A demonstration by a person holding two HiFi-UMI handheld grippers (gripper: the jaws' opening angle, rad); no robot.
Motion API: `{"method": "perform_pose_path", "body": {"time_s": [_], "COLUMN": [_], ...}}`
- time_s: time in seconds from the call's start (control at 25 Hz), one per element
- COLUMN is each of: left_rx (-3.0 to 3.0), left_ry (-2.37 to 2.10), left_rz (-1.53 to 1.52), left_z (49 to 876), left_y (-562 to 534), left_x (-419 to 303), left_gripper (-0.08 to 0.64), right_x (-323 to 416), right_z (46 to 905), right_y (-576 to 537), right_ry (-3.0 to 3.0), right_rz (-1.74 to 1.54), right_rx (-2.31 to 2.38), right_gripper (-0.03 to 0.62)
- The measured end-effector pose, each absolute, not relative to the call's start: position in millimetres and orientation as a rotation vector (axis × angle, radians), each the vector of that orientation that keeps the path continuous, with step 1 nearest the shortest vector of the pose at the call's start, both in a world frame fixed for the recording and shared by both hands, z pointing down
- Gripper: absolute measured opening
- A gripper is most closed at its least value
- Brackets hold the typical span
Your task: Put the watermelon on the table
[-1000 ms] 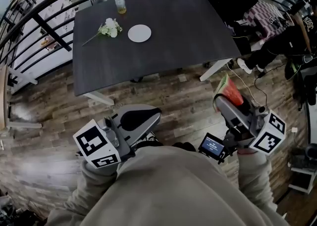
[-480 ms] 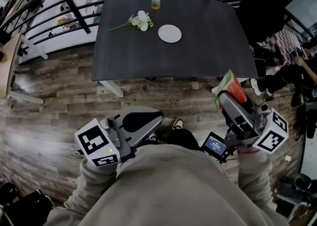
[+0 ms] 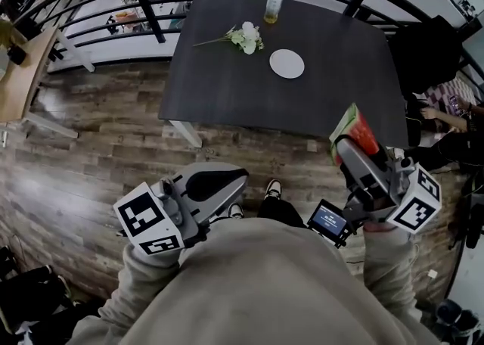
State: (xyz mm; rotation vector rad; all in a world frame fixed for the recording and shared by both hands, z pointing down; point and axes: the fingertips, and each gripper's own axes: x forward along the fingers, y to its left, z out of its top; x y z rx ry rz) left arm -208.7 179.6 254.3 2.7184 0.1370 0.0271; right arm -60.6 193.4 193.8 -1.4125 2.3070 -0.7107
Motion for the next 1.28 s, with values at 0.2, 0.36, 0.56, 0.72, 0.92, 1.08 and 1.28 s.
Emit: {"method": "perform_pose_path", "body": {"time_s": [0.2, 0.36, 0.56, 0.72, 0.92, 1.08, 1.28], "left_rx": [2.717, 2.712, 2.723, 2.720, 2.727, 2.749, 2.744], "left_ry": [0.104, 0.096, 0.045, -0.013, -0.052, -0.036, -0.022], "left_rz": [0.024, 0.024, 0.021, 0.022, 0.035, 0.080, 0.154], "left_z": [255, 255, 254, 251, 242, 237, 245], "left_y": [164, 154, 137, 127, 121, 126, 136], "left_x": [-191, -172, -140, -113, -68, -30, 6], "left_gripper": [0.003, 0.003, 0.003, 0.003, 0.003, 0.003, 0.003], "right_x": [-42, -22, 9, 37, 84, 113, 141], "right_z": [199, 201, 204, 205, 201, 207, 222], "right_y": [177, 165, 150, 145, 144, 144, 147], "right_ry": [2.322, 2.327, 2.325, 2.325, 2.310, 2.319, 2.313], "right_rz": [-0.739, -0.749, -0.752, -0.748, -0.737, -0.745, -0.772], "right_rx": [-1.393, -1.383, -1.356, -1.332, -1.311, -1.297, -1.272], "right_gripper": [0.187, 0.187, 0.187, 0.187, 0.187, 0.187, 0.187]}}
